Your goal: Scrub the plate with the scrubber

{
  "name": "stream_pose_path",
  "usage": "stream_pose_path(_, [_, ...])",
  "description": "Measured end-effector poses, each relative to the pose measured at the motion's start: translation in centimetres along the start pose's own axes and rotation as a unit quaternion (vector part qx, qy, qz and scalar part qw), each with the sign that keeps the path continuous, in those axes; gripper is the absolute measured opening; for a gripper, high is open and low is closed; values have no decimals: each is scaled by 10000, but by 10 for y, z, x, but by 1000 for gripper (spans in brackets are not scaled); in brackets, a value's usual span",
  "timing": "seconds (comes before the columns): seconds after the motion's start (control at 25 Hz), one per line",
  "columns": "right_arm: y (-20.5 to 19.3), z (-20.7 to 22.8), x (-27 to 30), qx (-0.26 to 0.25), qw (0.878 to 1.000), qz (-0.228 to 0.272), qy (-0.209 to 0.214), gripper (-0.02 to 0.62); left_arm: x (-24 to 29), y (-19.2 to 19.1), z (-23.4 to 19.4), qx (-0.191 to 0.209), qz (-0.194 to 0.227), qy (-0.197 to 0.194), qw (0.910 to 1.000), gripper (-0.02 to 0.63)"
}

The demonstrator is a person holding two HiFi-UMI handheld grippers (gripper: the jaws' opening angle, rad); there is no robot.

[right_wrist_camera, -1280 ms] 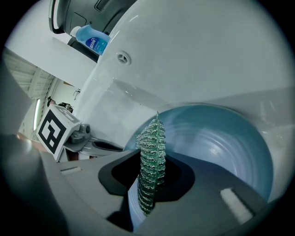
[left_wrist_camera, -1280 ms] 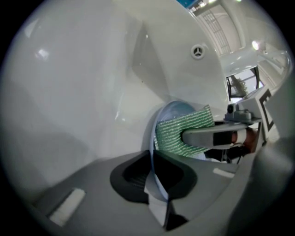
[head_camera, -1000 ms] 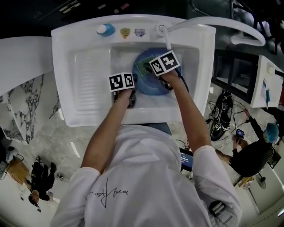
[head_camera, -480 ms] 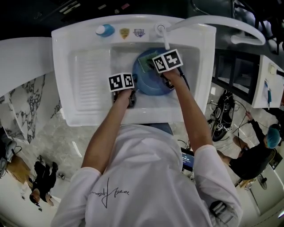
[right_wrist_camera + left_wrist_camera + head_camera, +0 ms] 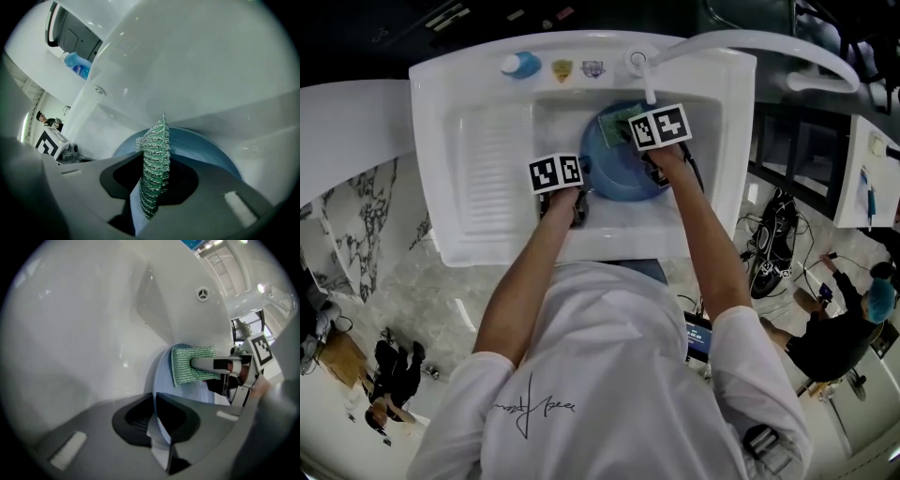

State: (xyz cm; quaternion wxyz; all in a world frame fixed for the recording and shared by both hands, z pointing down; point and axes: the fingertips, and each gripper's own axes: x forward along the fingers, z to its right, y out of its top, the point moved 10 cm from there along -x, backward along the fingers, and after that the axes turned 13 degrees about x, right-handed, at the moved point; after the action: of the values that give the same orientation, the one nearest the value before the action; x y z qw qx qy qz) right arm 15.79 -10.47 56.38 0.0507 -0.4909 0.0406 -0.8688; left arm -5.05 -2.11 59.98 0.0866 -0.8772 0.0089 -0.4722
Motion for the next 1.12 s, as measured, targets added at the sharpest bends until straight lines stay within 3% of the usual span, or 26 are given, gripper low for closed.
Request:
stream_pose_path(0.68, [-3,15,-15,499,9972,513,-229,60,0,0,0,6,14,9,10000,72])
stream_pose_path(1.12, [-13,27,-26,1163,9871,1021,-402,60,0,1,0,66,6,-12,10000,72])
